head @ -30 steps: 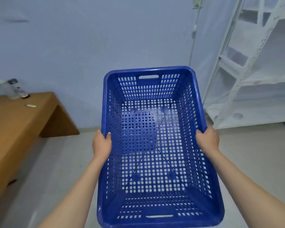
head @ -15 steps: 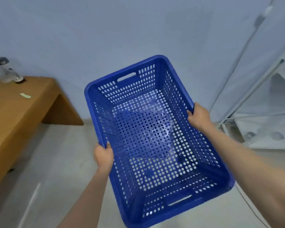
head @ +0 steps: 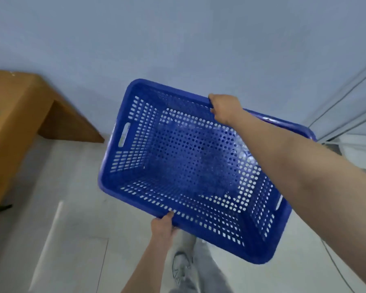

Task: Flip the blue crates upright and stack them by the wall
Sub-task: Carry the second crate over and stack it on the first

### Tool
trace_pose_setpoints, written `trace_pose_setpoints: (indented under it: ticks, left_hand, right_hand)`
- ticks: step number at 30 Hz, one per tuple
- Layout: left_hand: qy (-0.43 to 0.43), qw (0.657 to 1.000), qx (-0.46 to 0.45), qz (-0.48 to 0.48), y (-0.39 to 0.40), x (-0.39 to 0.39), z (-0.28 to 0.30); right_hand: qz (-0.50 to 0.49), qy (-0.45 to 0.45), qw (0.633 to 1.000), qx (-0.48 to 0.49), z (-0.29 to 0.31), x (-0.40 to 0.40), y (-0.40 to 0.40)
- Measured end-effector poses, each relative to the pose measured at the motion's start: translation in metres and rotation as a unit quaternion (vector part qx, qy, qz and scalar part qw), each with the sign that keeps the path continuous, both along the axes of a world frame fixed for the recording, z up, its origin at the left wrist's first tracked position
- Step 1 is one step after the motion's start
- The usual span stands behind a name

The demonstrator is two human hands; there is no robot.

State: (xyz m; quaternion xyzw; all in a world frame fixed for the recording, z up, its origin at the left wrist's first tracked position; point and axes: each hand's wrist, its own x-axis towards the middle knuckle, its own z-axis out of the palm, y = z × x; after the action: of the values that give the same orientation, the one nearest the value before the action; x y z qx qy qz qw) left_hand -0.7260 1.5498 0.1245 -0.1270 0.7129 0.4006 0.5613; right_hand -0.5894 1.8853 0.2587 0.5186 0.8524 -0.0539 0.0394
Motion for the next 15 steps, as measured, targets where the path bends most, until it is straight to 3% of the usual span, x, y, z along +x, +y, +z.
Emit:
trace_pose_setpoints:
  ticks: [8, 15]
  left_hand:
    - [-0.095, 0.987, -0.053, 0.12, 0.08, 0.043, -0.055]
    - [-0.114, 0.981, -0.062, 0.147, 0.118, 0.033, -0.1]
  right_hand:
    - [0.025, -0.052, 0.998, -0.015, -0.091, -0.037, 0.089]
    - [0.048, -0.091, 0.995, -0.016, -0.146, -0.062, 0.129]
